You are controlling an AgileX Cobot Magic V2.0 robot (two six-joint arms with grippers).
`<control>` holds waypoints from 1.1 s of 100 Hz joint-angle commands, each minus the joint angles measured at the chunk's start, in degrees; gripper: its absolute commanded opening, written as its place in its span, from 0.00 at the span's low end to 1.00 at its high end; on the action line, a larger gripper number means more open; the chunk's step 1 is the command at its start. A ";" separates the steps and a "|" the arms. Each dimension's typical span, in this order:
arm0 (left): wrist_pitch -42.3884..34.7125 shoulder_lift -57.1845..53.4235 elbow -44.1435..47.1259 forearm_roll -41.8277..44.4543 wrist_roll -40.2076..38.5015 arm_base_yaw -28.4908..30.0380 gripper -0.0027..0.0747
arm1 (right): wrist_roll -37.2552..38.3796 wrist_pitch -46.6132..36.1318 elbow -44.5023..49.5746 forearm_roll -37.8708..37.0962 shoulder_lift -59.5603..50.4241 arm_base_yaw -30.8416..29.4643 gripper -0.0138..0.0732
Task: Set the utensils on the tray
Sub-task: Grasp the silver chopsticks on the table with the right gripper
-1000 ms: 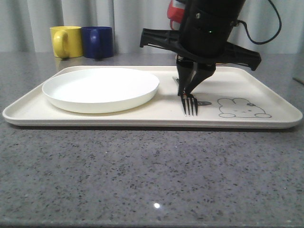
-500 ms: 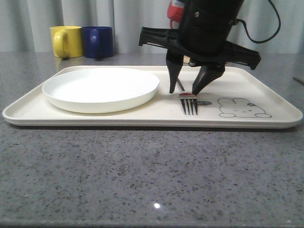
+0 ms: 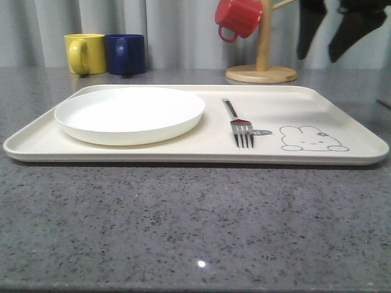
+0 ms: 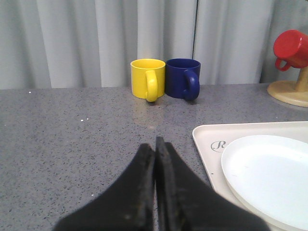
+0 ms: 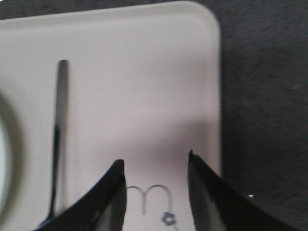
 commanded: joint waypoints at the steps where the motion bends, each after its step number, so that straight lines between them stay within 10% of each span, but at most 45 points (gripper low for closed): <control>1: -4.71 0.22 -1.64 -0.62 0.03 0.09 0.01 | -5.22 0.11 -1.49 -0.20 -3.24 -3.99 0.53; 48: -4.71 0.22 -1.64 -0.62 0.03 0.09 0.01 | -24.22 2.71 -1.36 8.90 -2.72 -21.34 0.53; 110: -4.71 0.22 -1.64 -0.62 0.03 0.09 0.01 | -25.59 -0.85 1.73 10.11 4.77 -23.06 0.53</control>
